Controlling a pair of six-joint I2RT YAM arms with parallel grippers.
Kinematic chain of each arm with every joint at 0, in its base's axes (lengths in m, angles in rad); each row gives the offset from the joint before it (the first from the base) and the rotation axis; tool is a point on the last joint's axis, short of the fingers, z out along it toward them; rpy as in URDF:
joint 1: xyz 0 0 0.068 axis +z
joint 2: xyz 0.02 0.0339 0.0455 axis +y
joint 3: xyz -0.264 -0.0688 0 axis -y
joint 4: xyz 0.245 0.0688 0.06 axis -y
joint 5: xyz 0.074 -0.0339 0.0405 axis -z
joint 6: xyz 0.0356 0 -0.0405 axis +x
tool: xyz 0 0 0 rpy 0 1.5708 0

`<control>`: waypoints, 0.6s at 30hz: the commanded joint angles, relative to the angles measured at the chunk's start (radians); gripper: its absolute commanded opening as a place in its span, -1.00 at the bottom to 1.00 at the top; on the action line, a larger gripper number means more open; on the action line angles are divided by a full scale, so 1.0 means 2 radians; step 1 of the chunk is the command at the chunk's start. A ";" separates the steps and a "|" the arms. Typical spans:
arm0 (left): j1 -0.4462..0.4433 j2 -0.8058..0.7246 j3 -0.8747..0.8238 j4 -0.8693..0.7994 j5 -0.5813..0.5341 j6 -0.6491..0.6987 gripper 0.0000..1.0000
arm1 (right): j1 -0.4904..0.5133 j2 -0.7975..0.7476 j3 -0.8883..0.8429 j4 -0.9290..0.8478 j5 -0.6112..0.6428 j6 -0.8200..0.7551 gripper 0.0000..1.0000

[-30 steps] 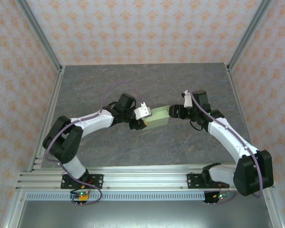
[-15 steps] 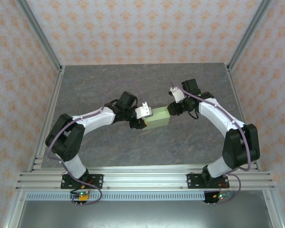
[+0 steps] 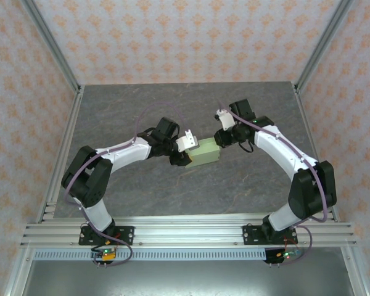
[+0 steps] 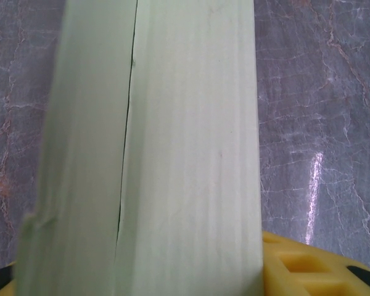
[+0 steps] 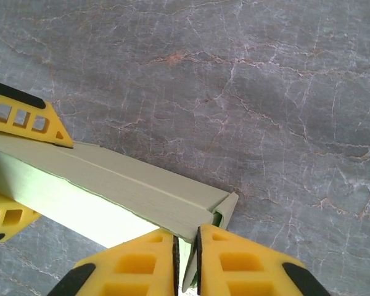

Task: Fold the paper box

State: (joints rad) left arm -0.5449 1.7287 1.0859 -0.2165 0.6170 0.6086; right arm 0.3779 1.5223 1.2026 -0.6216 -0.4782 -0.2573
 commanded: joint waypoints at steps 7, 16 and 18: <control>-0.003 0.014 0.006 0.016 -0.001 -0.007 -0.03 | 0.013 -0.041 -0.099 0.090 0.033 0.036 -0.86; -0.002 0.014 0.000 0.065 -0.039 -0.049 0.08 | 0.043 -0.104 -0.197 0.234 0.124 0.125 -0.89; -0.001 0.005 -0.015 0.099 -0.050 -0.071 0.18 | 0.054 -0.108 -0.208 0.247 0.149 0.149 -0.91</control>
State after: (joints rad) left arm -0.5453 1.7489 1.0813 -0.1318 0.5667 0.5381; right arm 0.4561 1.3220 0.8265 -0.1902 -0.2813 -0.0574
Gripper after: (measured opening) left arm 0.581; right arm 0.058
